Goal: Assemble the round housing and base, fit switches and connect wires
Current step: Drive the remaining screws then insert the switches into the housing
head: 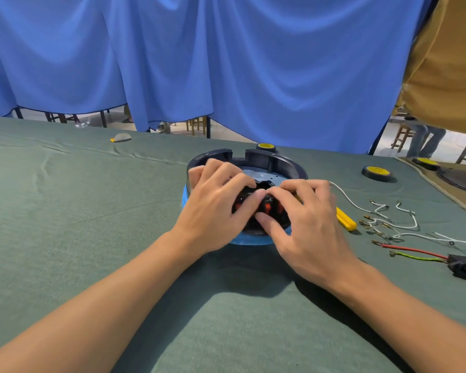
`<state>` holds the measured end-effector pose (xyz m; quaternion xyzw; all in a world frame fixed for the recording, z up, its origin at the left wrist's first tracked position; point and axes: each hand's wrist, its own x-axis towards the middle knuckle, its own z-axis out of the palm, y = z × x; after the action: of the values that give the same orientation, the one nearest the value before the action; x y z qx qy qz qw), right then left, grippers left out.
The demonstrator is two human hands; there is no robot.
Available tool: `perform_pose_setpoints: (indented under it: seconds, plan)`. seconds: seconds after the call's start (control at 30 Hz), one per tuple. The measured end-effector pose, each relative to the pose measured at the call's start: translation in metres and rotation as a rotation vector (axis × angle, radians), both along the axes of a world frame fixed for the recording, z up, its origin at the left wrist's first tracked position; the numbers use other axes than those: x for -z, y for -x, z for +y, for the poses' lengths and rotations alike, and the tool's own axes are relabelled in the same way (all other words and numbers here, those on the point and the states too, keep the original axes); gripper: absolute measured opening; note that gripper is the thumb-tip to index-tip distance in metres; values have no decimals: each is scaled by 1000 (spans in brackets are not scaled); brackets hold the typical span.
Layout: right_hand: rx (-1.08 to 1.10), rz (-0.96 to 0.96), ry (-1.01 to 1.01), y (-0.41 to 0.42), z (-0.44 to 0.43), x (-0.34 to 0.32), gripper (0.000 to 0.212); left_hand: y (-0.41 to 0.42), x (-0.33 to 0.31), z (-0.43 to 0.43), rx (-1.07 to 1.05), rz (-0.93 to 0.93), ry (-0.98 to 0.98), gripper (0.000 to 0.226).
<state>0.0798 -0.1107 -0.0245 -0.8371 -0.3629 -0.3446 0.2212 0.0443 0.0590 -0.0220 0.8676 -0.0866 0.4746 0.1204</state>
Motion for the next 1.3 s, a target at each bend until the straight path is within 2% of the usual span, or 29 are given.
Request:
perform_pose_setpoints:
  seconds: [0.1, 0.2, 0.27, 0.33, 0.43, 0.53, 0.6, 0.73, 0.8, 0.9, 1.1, 1.17, 1.3]
  plan:
    - [-72, 8, -70, -4, -5, -5, 39, 0, 4, -7, -34, -31, -93, 37]
    - [-109, 129, -120, -18, -12, -9, 53, 0, 4, -7, -16, -29, -45, 40]
    - [-105, 226, -59, -29, -21, -10, 67, -1, 2, -3, 14, -27, -2, 39]
    - [-100, 273, 47, -36, -27, -10, 69, -3, 1, 4, 42, -19, 31, 39]
    - [-25, 178, 113, -31, -24, -9, 62, -4, -1, 11, 33, -30, 44, 42]
    - [67, 29, 63, -10, -7, -6, 60, 0, -3, 5, -33, -122, -42, 39]
    - [19, -39, 13, 1, 2, -6, 52, 2, -3, -3, -46, -154, -93, 40]
    - [-206, -54, -94, -3, -5, -13, 23, 2, -4, -8, -60, -80, -79, 51]
    - [-222, 49, -50, -16, -20, -16, 31, 0, -6, -2, -9, -46, -34, 53]
    - [-208, 191, 125, -32, -40, -14, 47, -1, -6, 11, 56, -27, -28, 55]
    - [-36, -10, 115, -8, -8, -10, 48, -1, -4, 7, -25, -158, -156, 45]
    - [-49, -5, 117, -4, -1, -11, 46, -1, 0, -8, -104, -163, -80, 42]
    - [-44, 85, 87, -14, -20, -10, 52, -1, 7, -23, -315, 4, 369, 34]
